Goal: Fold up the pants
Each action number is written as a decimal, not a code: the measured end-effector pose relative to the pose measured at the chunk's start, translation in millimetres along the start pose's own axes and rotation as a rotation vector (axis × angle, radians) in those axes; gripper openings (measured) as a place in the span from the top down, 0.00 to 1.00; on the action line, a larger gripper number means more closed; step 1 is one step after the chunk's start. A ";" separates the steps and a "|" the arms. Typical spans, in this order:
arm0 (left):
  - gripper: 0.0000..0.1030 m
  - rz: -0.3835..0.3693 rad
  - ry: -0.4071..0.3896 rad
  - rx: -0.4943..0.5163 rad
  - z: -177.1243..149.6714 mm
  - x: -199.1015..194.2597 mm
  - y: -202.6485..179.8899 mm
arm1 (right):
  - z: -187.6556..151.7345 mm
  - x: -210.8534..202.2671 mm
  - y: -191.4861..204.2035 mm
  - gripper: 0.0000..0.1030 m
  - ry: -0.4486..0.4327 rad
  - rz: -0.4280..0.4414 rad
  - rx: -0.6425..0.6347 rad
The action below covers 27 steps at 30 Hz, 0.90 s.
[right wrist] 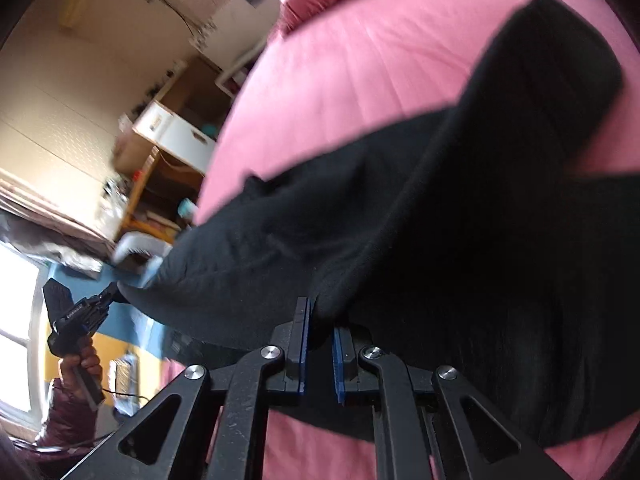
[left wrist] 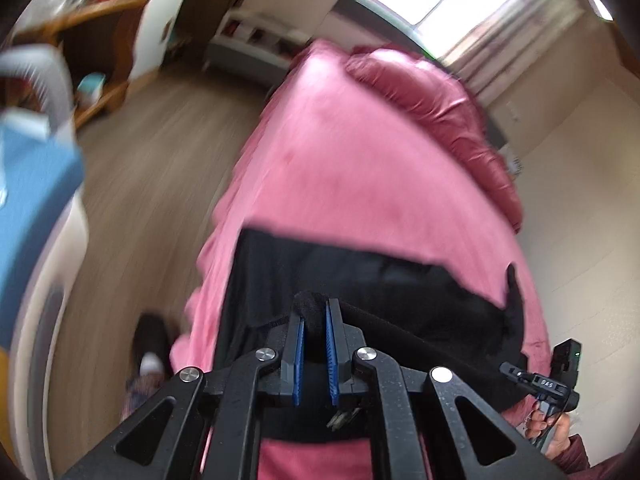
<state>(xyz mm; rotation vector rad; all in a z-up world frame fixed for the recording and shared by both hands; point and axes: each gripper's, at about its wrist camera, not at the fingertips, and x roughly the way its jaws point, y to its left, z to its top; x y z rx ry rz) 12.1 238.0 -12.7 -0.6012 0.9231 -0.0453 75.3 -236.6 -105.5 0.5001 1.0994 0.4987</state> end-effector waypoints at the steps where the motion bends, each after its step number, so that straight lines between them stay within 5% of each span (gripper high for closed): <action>1: 0.91 0.003 0.020 -0.025 -8.9 5.4 6.5 | -5.9 4.5 -4.0 0.91 0.017 -0.012 0.006; 5: 0.88 0.033 0.080 -0.115 -35.0 23.1 29.8 | -25.8 20.5 -18.1 0.91 0.064 -0.047 0.024; 8: 0.75 0.026 0.109 -0.220 -41.0 26.2 44.5 | -27.2 31.4 -20.2 0.91 0.075 -0.063 0.039; 18: 0.62 -0.154 0.102 -0.562 -72.8 -0.9 69.0 | -30.9 43.5 -15.7 0.91 0.067 -0.093 0.035; 25: 0.65 -0.108 0.099 -0.580 -75.7 16.8 59.3 | -32.7 37.8 -20.6 0.91 0.054 -0.085 0.046; 27: 0.87 -0.055 0.079 -0.548 -70.0 20.4 56.0 | -33.7 35.1 -23.6 0.91 0.053 -0.086 0.045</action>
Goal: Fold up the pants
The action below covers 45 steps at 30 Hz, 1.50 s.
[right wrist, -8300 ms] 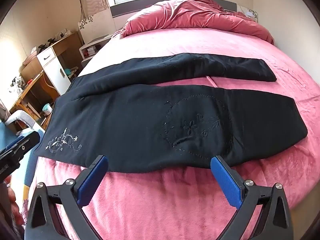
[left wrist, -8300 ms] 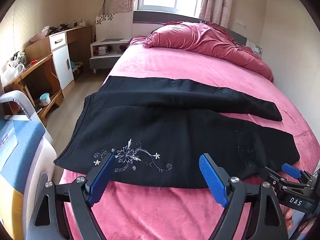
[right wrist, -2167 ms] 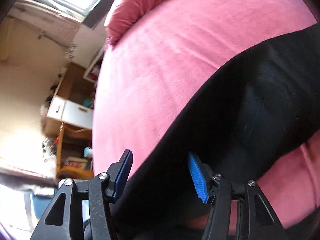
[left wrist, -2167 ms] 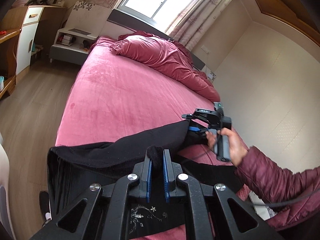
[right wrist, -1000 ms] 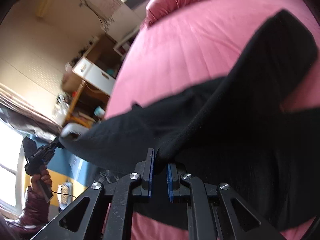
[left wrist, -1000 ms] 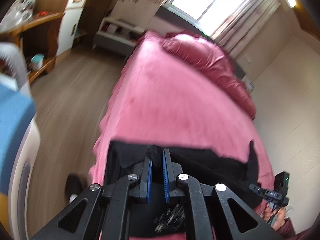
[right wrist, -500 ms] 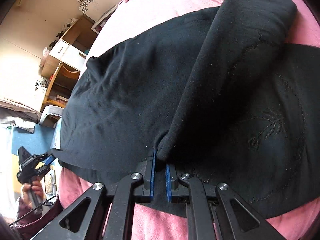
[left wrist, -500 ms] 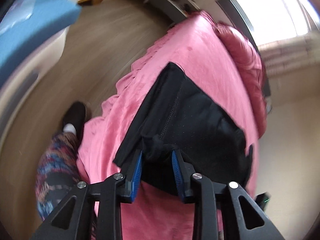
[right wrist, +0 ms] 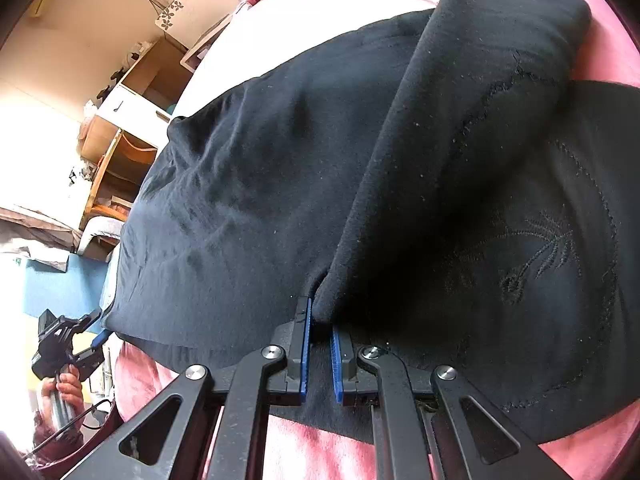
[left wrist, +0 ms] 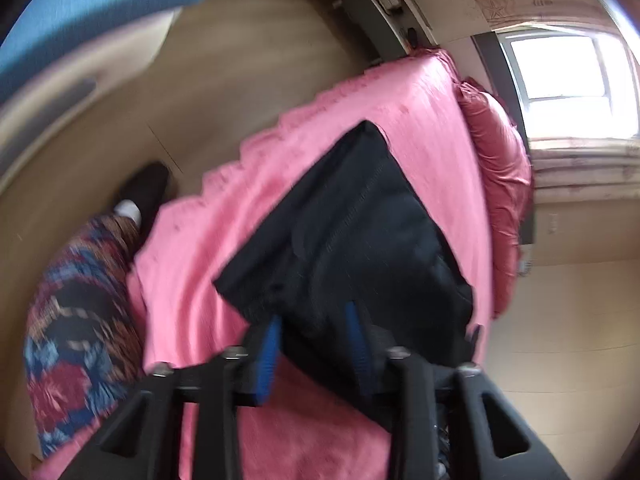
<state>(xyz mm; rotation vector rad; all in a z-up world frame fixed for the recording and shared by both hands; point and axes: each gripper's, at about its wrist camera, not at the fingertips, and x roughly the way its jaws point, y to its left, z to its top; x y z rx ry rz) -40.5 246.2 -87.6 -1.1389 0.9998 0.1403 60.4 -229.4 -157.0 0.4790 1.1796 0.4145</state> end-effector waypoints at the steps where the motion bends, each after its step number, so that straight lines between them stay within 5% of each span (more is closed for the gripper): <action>1: 0.90 0.007 -0.014 0.017 2.0 0.3 -3.3 | 0.2 -1.3 1.2 0.91 -0.002 -0.005 -0.007; 6: 0.93 0.016 -0.069 0.161 0.6 -12.7 -28.0 | -4.2 -26.8 20.3 0.92 -0.042 0.000 -0.083; 13: 0.92 0.175 -0.006 0.161 -2.7 14.3 0.6 | -28.4 -28.7 17.9 0.92 0.010 -0.002 -0.092; 16: 0.87 0.203 -0.008 0.159 -0.9 17.0 -3.8 | -36.8 -14.6 14.2 0.93 0.041 -0.024 -0.088; 18: 0.75 0.249 -0.012 0.168 1.4 14.5 -8.6 | -35.4 -14.8 10.3 0.91 0.038 -0.012 -0.062; 20: 0.69 0.308 -0.031 0.174 2.6 8.1 -9.5 | -31.9 -19.1 8.8 0.83 0.043 0.003 -0.052; 22: 0.69 0.376 -0.070 0.158 2.1 -4.7 -6.1 | -29.7 -28.7 3.1 0.51 0.052 0.011 -0.057; 25: 0.69 0.429 -0.198 0.222 -4.9 -29.0 -21.8 | -26.4 -56.1 -6.4 0.45 0.033 0.005 -0.072; 28: 0.69 0.376 -0.279 0.334 -17.2 -43.6 -49.4 | -15.6 -91.5 -20.0 0.39 -0.037 -0.079 -0.075; 37: 0.69 0.144 0.049 0.795 -100.5 45.8 -140.5 | 87.7 -134.1 -53.1 0.39 -0.265 -0.301 0.062; 42: 0.69 0.109 0.217 1.024 -154.1 92.5 -173.0 | 152.3 -116.9 -59.9 0.39 -0.273 -0.353 0.100; 45: 0.69 0.091 0.301 1.075 -169.3 112.5 -181.5 | 185.3 -91.8 -63.6 0.39 -0.251 -0.422 0.136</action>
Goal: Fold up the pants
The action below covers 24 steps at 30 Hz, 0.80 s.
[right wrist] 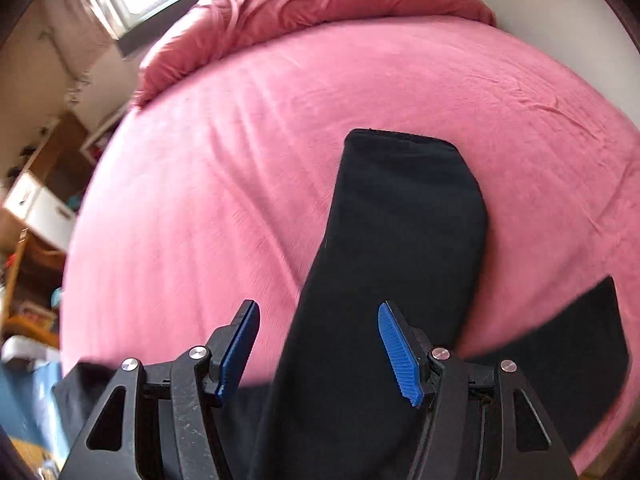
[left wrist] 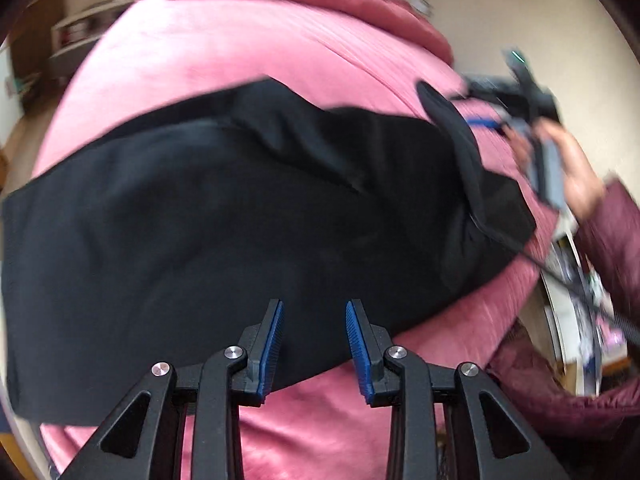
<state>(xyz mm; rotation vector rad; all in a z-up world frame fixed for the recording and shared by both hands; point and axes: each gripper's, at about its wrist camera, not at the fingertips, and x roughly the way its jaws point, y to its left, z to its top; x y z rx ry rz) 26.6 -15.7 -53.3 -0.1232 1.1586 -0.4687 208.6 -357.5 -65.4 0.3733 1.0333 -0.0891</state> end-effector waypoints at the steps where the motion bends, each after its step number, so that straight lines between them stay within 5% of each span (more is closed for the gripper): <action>1: 0.69 -0.003 0.012 0.008 2.5 3.3 -2.5 | 7.6 10.1 1.4 0.39 0.009 -0.026 0.010; 8: 0.68 -0.033 0.090 0.065 6.7 27.8 -15.5 | 24.0 70.3 4.9 0.43 0.137 -0.173 -0.006; 10: 0.68 -0.044 0.098 0.070 9.3 31.6 -17.1 | 24.1 68.4 9.0 0.83 0.133 -0.214 -0.079; 11: 0.68 -0.053 0.100 0.066 11.4 31.8 -16.8 | 24.6 66.0 8.6 0.91 0.130 -0.204 -0.096; 18: 0.68 -0.069 0.091 0.101 27.2 24.6 -28.6 | 15.2 -21.6 -44.1 0.93 -0.044 0.022 0.068; 24: 0.67 -0.088 0.096 0.151 35.4 34.3 -55.9 | -39.1 -104.2 -129.5 0.93 -0.191 0.232 0.344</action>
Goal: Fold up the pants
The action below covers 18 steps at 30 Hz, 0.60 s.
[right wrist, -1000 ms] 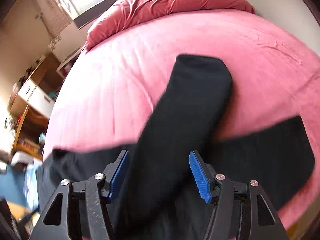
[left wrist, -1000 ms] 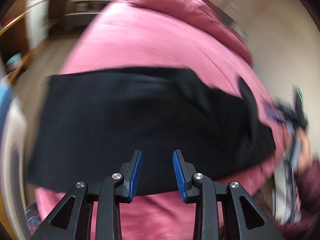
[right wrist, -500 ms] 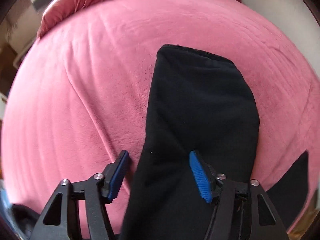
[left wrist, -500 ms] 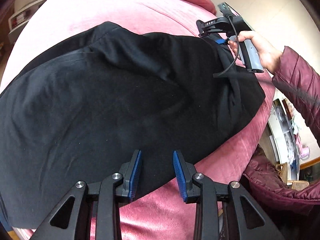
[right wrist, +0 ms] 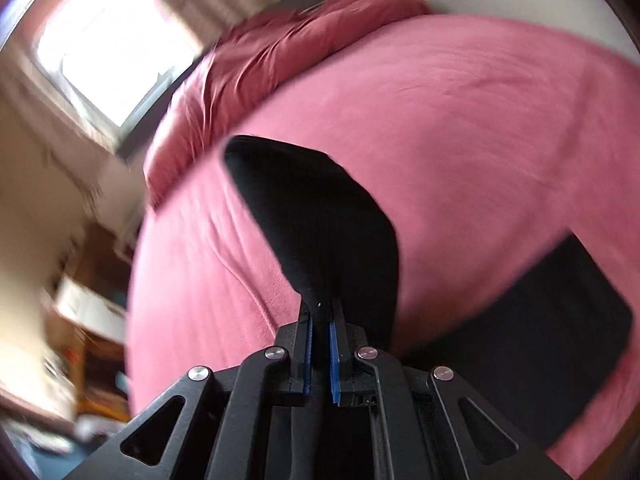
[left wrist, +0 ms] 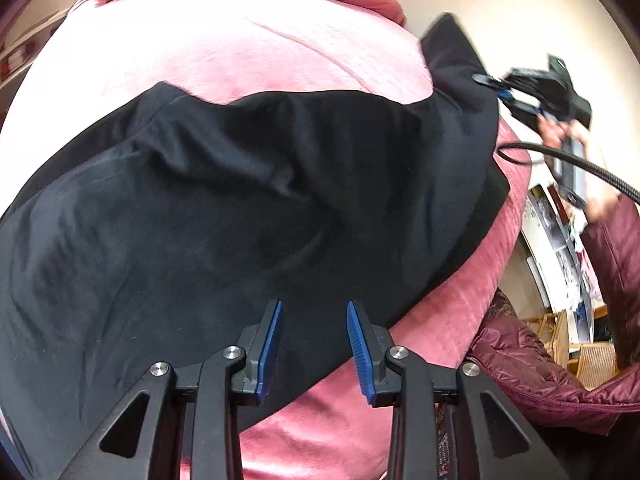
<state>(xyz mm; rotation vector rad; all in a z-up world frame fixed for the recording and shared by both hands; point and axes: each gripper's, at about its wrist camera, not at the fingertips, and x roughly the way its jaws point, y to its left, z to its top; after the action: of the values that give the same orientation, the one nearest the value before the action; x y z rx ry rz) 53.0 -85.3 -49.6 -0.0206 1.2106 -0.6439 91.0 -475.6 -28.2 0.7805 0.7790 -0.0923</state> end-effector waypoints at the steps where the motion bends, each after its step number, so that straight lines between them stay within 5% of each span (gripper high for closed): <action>1: 0.67 -0.002 0.005 0.011 1.8 2.7 -4.6 | -6.0 -15.2 -18.4 0.93 -0.017 0.019 0.049; 6: 0.67 -0.002 0.042 0.063 8.2 12.2 -23.5 | -45.7 -53.6 -101.3 0.94 -0.043 0.001 0.250; 11: 0.67 0.022 0.100 0.107 9.4 23.2 -36.6 | -77.3 -37.3 -168.7 0.91 0.012 -0.003 0.381; 14: 0.66 0.035 0.129 0.130 12.4 34.0 -48.3 | -93.8 -40.7 -177.9 0.81 0.008 0.018 0.413; 16: 0.65 0.042 0.139 0.133 14.1 39.8 -53.4 | -91.1 -44.8 -189.3 0.64 -0.025 0.028 0.432; 18: 0.65 0.043 0.142 0.135 16.0 44.6 -58.6 | -80.9 -41.7 -195.3 0.56 -0.046 0.031 0.452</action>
<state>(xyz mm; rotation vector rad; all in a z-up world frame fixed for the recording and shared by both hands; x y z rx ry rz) 49.4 -159.6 -61.7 0.1663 1.2987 -0.6968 -55.5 -571.2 -153.9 1.2140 0.7100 -0.2638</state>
